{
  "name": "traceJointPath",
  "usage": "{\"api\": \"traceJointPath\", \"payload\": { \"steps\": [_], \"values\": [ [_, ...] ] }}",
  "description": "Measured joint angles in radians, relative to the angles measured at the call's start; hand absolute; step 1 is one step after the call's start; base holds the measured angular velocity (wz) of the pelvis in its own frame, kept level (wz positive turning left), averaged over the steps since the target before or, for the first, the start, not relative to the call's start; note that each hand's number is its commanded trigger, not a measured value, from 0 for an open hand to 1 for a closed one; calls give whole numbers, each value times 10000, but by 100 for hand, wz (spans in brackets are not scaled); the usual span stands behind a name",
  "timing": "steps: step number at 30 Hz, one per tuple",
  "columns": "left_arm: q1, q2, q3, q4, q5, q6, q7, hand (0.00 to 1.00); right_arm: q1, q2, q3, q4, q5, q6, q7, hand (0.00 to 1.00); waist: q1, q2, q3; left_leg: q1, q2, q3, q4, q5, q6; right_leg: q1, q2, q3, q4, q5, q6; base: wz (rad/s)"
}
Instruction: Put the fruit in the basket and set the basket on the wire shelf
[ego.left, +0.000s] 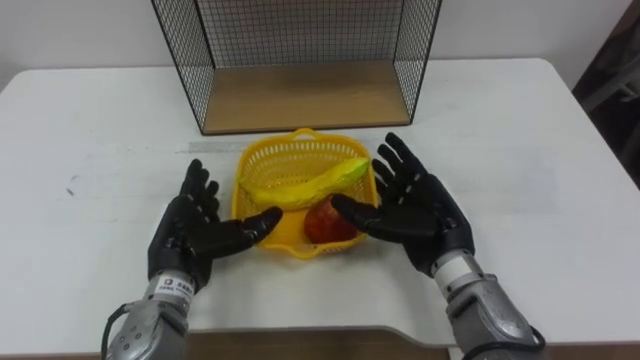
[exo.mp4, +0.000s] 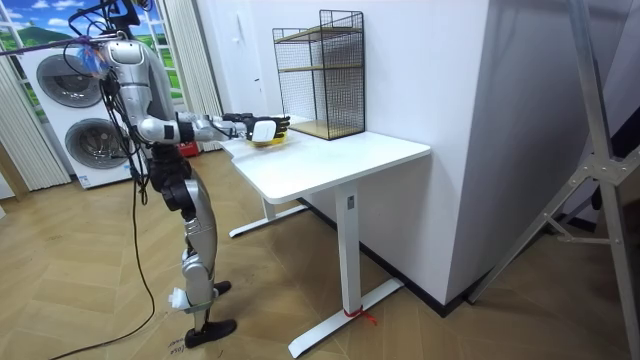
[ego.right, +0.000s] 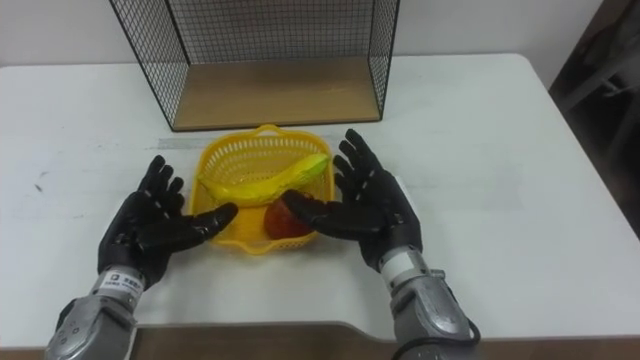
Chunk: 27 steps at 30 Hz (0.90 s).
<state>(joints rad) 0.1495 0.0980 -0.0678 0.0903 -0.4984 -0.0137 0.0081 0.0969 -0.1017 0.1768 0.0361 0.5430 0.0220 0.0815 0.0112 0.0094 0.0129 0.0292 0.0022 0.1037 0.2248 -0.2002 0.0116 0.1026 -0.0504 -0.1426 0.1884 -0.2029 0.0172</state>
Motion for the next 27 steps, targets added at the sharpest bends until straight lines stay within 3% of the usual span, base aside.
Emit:
{"api": "traceJointPath", "payload": {
  "steps": [12,23,27],
  "values": [
    [-106,-83,-444,0,-190,95,-58,0,6,-37,509,354,-38,28,180,0,-66,-5,1,3,-3,-1,44,1,1,23,0,17,2,0,0,0],
    [-125,-165,-679,-183,-191,98,-172,0,8,171,730,430,-915,16,277,0,-91,-314,-6,-52,3,-7,102,0,2,19,2,7,10,7,-8,0],
    [-125,-163,-793,-465,-190,98,-194,0,8,170,621,429,-1159,14,279,0,-124,-319,-4,-156,3,-31,114,-2,3,-20,4,-1,8,21,-5,0]
  ]
}}
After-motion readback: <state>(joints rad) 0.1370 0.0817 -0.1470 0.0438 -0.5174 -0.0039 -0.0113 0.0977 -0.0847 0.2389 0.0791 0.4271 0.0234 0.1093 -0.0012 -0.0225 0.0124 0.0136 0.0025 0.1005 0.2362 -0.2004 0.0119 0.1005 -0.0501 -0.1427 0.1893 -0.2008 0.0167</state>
